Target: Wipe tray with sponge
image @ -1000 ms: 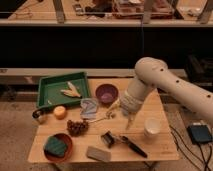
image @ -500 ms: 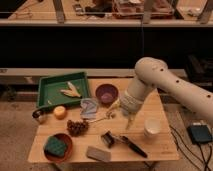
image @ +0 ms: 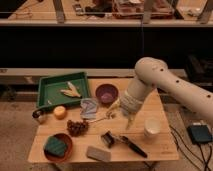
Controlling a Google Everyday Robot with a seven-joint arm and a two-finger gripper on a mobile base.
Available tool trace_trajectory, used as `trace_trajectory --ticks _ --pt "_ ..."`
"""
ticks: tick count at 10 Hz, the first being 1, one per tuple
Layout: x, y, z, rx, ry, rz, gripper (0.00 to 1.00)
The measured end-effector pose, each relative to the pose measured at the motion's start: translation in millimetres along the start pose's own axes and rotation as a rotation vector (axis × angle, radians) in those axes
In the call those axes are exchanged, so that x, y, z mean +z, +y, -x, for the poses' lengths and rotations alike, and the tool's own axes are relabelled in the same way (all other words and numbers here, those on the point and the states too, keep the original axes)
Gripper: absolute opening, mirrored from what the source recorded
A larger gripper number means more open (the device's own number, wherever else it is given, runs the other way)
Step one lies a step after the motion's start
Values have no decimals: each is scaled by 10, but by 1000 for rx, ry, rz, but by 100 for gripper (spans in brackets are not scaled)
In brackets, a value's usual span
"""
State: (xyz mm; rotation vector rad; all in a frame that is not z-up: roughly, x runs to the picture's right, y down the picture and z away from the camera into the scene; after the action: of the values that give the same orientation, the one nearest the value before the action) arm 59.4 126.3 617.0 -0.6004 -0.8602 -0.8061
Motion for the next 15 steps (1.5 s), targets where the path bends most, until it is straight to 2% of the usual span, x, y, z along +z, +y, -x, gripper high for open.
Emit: trace_trajectory --ticks 3,4,6,8,9,10,13,15 --pt "-7 -6 -3 1 0 -2 62" --pt "-19 -7 0 3 7 15 62" --pt "35 -220 -9 12 43 45 62" --pt "149 -492 -27 30 64 57 62" --pt "405 -1071 16 55 102 57 62" --pt "565 -1367 68 75 123 47 62" --pt "929 -1987 229 139 180 11 62" --pt "1087 -2253 316 179 203 -14 62"
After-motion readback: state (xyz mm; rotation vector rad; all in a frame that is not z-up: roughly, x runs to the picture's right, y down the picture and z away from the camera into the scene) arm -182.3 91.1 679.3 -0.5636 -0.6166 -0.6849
